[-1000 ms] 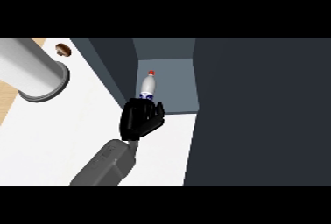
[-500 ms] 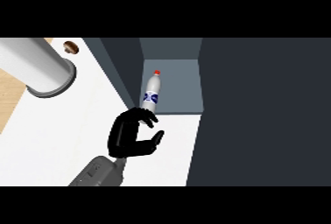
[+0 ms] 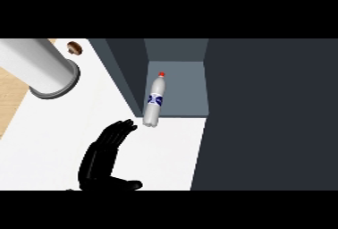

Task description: Pick up the bottled water, place it into the cabinet and close the cabinet

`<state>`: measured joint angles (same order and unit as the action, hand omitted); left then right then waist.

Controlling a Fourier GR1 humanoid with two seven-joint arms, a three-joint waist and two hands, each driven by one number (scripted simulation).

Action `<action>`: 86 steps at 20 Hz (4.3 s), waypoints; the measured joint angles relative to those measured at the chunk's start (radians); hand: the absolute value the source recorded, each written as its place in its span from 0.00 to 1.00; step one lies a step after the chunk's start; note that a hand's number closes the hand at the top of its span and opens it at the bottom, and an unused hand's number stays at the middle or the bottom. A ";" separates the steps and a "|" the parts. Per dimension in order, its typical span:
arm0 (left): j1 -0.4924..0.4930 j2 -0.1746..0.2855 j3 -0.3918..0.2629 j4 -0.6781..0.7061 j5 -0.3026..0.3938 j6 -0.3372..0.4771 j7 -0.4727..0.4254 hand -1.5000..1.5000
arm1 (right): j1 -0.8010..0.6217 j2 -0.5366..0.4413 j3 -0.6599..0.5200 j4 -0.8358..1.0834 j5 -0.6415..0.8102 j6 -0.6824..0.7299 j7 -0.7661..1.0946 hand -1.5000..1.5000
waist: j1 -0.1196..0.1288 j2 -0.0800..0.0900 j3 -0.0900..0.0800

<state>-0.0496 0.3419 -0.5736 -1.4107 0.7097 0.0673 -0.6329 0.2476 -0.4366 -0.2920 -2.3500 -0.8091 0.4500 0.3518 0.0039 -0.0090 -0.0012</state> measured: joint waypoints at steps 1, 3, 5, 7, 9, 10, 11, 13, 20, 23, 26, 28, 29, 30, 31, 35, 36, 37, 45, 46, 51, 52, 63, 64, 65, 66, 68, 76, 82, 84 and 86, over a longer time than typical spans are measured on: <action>0.021 0.020 0.012 -0.021 0.001 -0.002 -0.005 0.00 | 0.006 0.008 0.023 -0.002 0.000 0.003 -0.002 1.00 | -0.001 0.000 0.000; 0.072 0.071 0.036 -0.064 0.009 -0.017 -0.017 0.00 | 0.002 0.008 0.064 -0.006 -0.002 -0.008 0.005 1.00 | 0.000 -0.001 0.000; 0.120 0.109 0.057 -0.095 0.010 -0.023 -0.035 0.00 | -0.005 0.015 0.118 -0.008 -0.002 -0.023 0.012 1.00 | 0.002 -0.001 -0.001; 0.161 0.154 0.088 -0.115 0.019 -0.039 -0.047 0.00 | -0.016 0.023 0.173 -0.011 -0.002 -0.046 0.019 1.00 | 0.002 -0.002 -0.001; 0.208 0.196 0.108 -0.136 0.008 -0.039 -0.066 0.00 | -0.028 0.028 0.231 -0.012 0.000 -0.065 0.030 1.00 | 0.005 -0.003 -0.001; 0.226 0.220 0.123 -0.145 0.006 -0.044 -0.074 0.00 | -0.038 0.033 0.263 -0.012 0.002 -0.078 0.035 1.00 | 0.006 -0.004 -0.002; 0.237 0.239 0.137 -0.153 0.005 -0.042 -0.076 0.00 | -0.044 0.036 0.296 -0.013 0.004 -0.087 0.039 1.00 | 0.004 -0.005 -0.002; 0.263 0.274 0.162 -0.178 0.008 -0.053 -0.085 0.00 | -0.077 0.042 0.355 -0.012 0.009 -0.115 0.049 1.00 | 0.007 -0.006 -0.003; 0.331 0.354 0.205 -0.276 0.025 -0.075 -0.076 0.00 | -0.232 0.083 0.577 -0.001 0.038 -0.234 0.086 1.00 | 0.012 -0.010 -0.004; 0.356 0.383 0.224 -0.300 0.035 -0.088 -0.072 0.00 | -0.321 0.101 0.663 0.011 0.062 -0.292 0.107 1.00 | 0.014 -0.013 -0.006; 0.387 0.410 0.243 -0.323 0.047 -0.106 -0.075 0.00 | -0.419 0.132 0.742 0.031 0.121 -0.370 0.131 1.00 | 0.019 -0.015 -0.007; 0.400 0.432 0.260 -0.338 0.062 -0.121 -0.066 0.00 | -0.488 0.165 0.801 0.045 0.196 -0.430 0.148 1.00 | 0.019 -0.015 -0.006; 0.402 0.437 0.263 -0.349 0.065 -0.120 -0.062 0.00 | -0.521 0.186 0.835 0.047 0.248 -0.463 0.158 1.00 | 0.019 -0.015 -0.007; 0.408 0.440 0.266 -0.360 0.068 -0.120 -0.059 0.00 | -0.554 0.214 0.868 0.058 0.302 -0.499 0.168 1.00 | 0.020 -0.015 -0.006; 0.415 0.447 0.274 -0.367 0.073 -0.124 -0.059 0.00 | -0.588 0.246 0.902 0.071 0.355 -0.538 0.181 1.00 | 0.021 -0.014 -0.006; 0.450 0.480 0.308 -0.418 0.094 -0.138 -0.049 0.00 | -0.747 0.359 1.003 0.188 0.502 -0.700 0.207 1.00 | 0.032 -0.008 -0.004; 0.453 0.488 0.320 -0.420 0.102 -0.143 -0.045 0.00 | -0.786 0.375 1.027 0.216 0.519 -0.753 0.206 1.00 | 0.033 -0.007 -0.003; 0.458 0.496 0.331 -0.427 0.107 -0.148 -0.042 0.00 | -0.830 0.387 1.036 0.249 0.521 -0.802 0.204 1.00 | 0.037 -0.005 -0.002; 0.497 0.516 0.387 -0.502 0.134 -0.156 -0.003 0.00 | -1.115 0.425 1.014 0.535 0.332 -1.008 0.097 1.00 | 0.046 0.008 0.001; 0.512 0.520 0.397 -0.518 0.134 -0.156 0.002 0.00 | -1.133 0.426 1.000 0.564 0.304 -0.980 0.087 1.00 | 0.045 0.009 0.002; 0.536 0.532 0.438 -0.541 0.150 -0.169 0.019 0.00 | -1.183 0.429 0.965 0.672 0.159 -0.768 0.088 1.00 | 0.043 0.012 0.003; 0.543 0.532 0.448 -0.556 0.154 -0.161 0.028 0.00 | -1.192 0.431 0.950 0.695 0.133 -0.728 0.092 1.00 | 0.041 0.012 0.003; 0.606 0.481 0.502 -0.616 0.126 -0.175 0.080 0.00 | -1.163 0.400 0.785 0.937 0.095 -0.455 -0.017 1.00 | 0.019 0.008 0.001; 0.610 0.482 0.513 -0.623 0.134 -0.177 0.090 0.00 | -1.168 0.395 0.768 0.962 0.108 -0.446 -0.032 1.00 | 0.019 0.008 0.001; 0.616 0.482 0.524 -0.625 0.138 -0.184 0.094 0.00 | -1.167 0.380 0.750 0.979 0.118 -0.439 -0.043 1.00 | 0.018 0.008 0.001; 0.615 0.485 0.537 -0.629 0.144 -0.186 0.101 0.00 | -1.170 0.379 0.742 0.996 0.140 -0.450 -0.054 1.00 | 0.017 0.008 0.001; 0.613 0.469 0.530 -0.624 0.132 -0.190 0.102 0.00 | -1.186 0.380 0.729 1.042 0.172 -0.441 -0.086 1.00 | 0.020 0.004 -0.002; 0.576 0.462 0.542 -0.640 0.133 -0.173 0.154 0.00 | -1.192 0.385 0.724 1.101 0.251 -0.441 -0.159 1.00 | 0.024 -0.013 -0.008; 0.557 0.450 0.531 -0.643 0.135 -0.178 0.172 0.00 | -1.193 0.384 0.720 1.121 0.281 -0.439 -0.199 0.00 | 0.029 -0.017 -0.013; 0.552 0.446 0.529 -0.645 0.129 -0.177 0.174 0.00 | -1.196 0.378 0.719 1.127 0.284 -0.428 -0.204 0.00 | 0.032 -0.018 -0.015; 0.541 0.442 0.524 -0.647 0.127 -0.173 0.181 0.00 | -1.200 0.378 0.720 1.128 0.287 -0.425 -0.204 0.00 | 0.031 -0.017 -0.016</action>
<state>0.4918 0.7839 -0.0500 -2.0575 0.8363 -0.1059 -0.4517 -0.9519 -0.0588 0.4278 -1.2218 -0.5225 0.0251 0.1481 0.0347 -0.0264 -0.0170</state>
